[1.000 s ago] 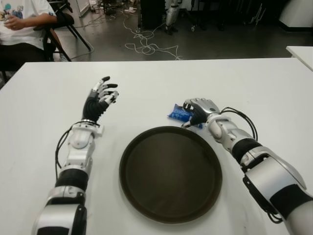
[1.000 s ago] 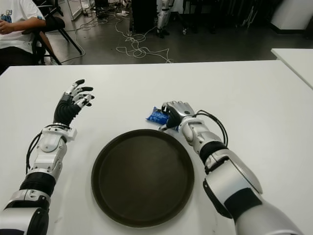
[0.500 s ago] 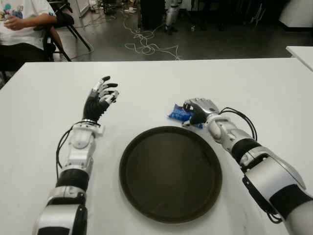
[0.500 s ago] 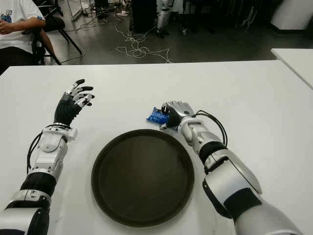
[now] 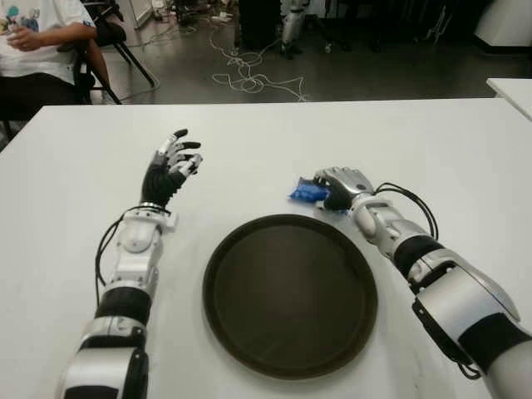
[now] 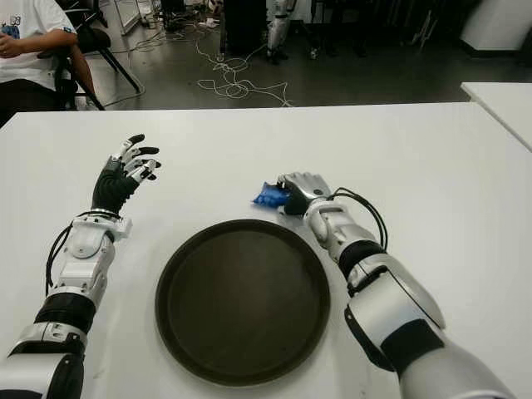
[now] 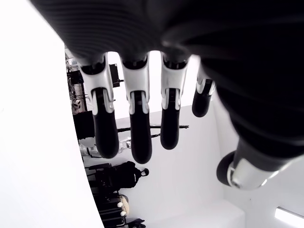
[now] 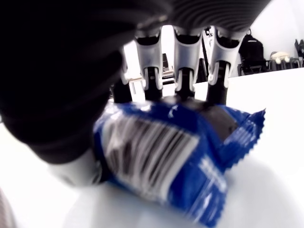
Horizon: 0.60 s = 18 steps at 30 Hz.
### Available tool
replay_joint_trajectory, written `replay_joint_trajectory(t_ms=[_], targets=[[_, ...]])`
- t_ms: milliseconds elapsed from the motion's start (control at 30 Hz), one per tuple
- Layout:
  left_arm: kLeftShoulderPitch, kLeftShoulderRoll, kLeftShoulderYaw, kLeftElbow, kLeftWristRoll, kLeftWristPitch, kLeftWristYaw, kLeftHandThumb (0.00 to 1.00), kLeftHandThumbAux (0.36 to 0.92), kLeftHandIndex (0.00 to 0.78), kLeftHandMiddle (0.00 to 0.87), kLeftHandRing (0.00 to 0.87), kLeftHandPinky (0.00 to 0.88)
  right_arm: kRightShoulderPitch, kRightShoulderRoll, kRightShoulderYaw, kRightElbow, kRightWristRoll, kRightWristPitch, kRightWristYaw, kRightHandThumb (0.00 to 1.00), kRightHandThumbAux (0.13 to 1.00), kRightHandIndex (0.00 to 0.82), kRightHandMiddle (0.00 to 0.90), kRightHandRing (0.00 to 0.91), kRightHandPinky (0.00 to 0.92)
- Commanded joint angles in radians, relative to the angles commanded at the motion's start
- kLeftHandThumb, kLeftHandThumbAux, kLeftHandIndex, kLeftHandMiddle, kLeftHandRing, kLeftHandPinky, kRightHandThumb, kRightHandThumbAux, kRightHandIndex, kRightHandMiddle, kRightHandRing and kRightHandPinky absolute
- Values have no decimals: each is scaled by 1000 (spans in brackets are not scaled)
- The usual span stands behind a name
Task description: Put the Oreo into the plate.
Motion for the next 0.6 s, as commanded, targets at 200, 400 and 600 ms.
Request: replay_joint_trajectory(t_ms=[200,400,600], targets=[[2,0,-1,-6,8,5,10,268,614,143,279,329,405,-7,-2,8,-3,-2,7,16,805,696,425,467,453,478],[3,-2,-1,-10,6,12,10,264,620,141,278,327,398,-8,-4,14,-5,-4,5,16,835,688,445,438,406,445],[6,-5,1,-15,2,17,10,284,627,144,284,338,420,-11,-5,17,-7,-5,6,18,839,687,460,421,378,425]])
